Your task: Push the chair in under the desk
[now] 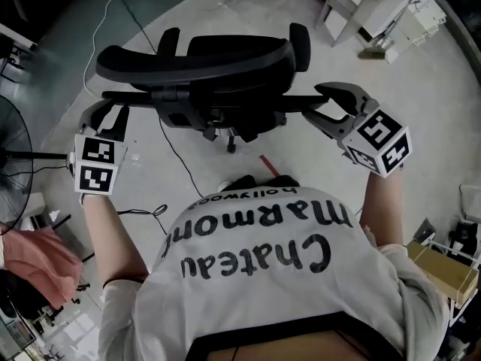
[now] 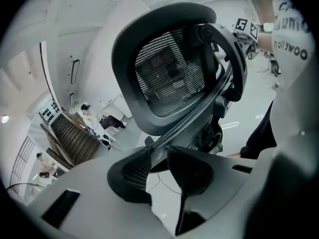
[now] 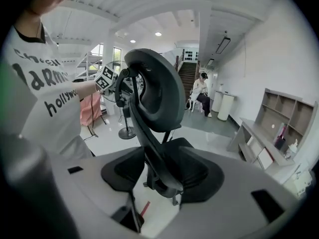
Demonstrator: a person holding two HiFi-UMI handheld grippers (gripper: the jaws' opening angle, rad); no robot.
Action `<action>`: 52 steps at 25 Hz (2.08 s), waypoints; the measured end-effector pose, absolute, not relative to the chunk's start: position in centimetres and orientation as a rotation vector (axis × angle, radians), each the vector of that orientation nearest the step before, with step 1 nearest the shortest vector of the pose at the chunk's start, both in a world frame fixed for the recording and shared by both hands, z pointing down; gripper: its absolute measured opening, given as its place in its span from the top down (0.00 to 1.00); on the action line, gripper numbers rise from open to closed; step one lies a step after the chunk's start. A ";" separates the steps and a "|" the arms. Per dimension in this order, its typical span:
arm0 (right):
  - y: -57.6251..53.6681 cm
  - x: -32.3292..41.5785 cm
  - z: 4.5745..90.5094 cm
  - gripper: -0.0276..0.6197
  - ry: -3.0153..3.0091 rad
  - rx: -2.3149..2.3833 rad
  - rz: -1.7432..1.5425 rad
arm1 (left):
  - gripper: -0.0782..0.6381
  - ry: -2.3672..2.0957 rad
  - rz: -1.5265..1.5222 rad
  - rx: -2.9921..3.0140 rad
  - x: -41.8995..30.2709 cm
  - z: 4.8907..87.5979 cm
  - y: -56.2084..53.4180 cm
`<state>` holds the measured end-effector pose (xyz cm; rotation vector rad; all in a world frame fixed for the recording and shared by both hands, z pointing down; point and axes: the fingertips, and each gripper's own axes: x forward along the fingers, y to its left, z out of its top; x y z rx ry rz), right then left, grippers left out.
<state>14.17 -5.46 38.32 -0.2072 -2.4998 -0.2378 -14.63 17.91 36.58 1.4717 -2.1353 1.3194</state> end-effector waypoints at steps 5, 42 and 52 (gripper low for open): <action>-2.7 13.6 38.6 0.63 -2.491 -0.130 -0.172 | 0.74 -2.130 1.344 1.552 -17.2 36.7 18.2; -18.9 1.7 38.3 0.62 -2.523 -0.038 -0.126 | 0.87 -1.917 0.945 1.831 -26.1 43.4 -2.8; -25.4 -2.2 38.0 0.61 -2.489 -0.142 -0.173 | 0.87 -2.125 0.610 1.715 -30.9 39.3 -2.0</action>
